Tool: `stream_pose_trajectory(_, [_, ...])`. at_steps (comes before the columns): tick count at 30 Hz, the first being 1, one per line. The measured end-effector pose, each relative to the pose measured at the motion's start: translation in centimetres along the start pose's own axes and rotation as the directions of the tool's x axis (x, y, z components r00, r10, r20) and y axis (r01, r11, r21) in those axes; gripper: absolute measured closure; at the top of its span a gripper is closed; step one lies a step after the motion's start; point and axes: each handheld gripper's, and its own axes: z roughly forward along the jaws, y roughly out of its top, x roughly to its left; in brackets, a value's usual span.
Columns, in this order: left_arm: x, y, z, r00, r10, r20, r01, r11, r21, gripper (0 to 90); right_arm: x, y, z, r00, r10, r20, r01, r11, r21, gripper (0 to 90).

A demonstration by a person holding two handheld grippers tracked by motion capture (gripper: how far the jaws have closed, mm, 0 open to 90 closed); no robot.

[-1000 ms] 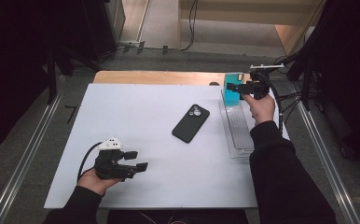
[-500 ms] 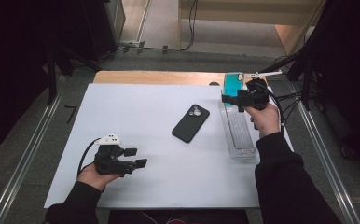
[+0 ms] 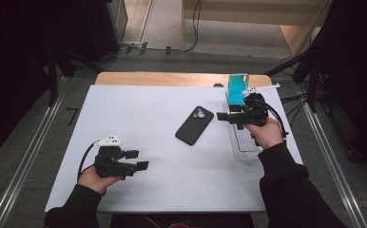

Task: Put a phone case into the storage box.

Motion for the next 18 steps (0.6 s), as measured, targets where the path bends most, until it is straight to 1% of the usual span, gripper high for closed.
stream_pose_trajectory(4, [0.1, 0.0, -0.1, 1.0000, -0.001, 0.001, 0.001, 1.0000, -0.002, 31.7, 1.0, -1.0, 0.0, 0.9991, -0.022, -0.036, 0.023, 1.000, 0.014, 23.9])
stream_pose_trajectory(5, [0.1, 0.0, -0.1, 1.0000, -0.001, 0.000, 0.001, 1.0000, -0.002, 31.7, 1.3, -1.3, 0.0, 0.9989, -0.027, -0.038, 0.027, 1.000, 0.015, 23.9])
stream_pose_trajectory(7, [0.1, 0.1, -0.2, 1.0000, -0.003, -0.002, 0.003, 1.0000, -0.007, 31.7, 1.7, -1.9, 0.0, 0.9978, -0.039, -0.055, 0.041, 0.999, 0.031, 23.9])
stream_pose_trajectory(11, [0.2, 0.1, -0.2, 1.0000, -0.003, -0.001, 0.003, 0.9999, -0.010, 31.7, 2.1, -2.8, -0.1, 0.9956, -0.040, -0.084, 0.043, 0.998, 0.039, 23.9])
stream_pose_trajectory(13, [0.2, 0.1, -0.2, 1.0000, -0.002, -0.001, 0.002, 1.0000, -0.009, 31.7, 2.3, -3.3, -0.3, 0.9941, -0.046, -0.099, 0.049, 0.998, 0.031, 23.9])
stream_pose_trajectory(15, [0.2, 0.2, -0.2, 1.0000, -0.003, 0.001, 0.003, 1.0000, -0.007, 31.7, 2.5, -3.7, -0.5, 0.9922, -0.042, -0.117, 0.046, 0.998, 0.033, 23.9])
stream_pose_trajectory(16, [0.2, 0.2, -0.2, 1.0000, -0.002, 0.001, 0.002, 1.0000, -0.006, 31.7, 2.6, -4.0, -0.5, 0.9911, -0.047, -0.125, 0.052, 0.998, 0.035, 23.9])
stream_pose_trajectory(18, [0.2, 0.2, -0.1, 1.0000, -0.002, 0.002, 0.002, 1.0000, -0.006, 31.7, 2.8, -4.5, -0.5, 0.9894, -0.071, -0.127, 0.078, 0.996, 0.049, 23.9])
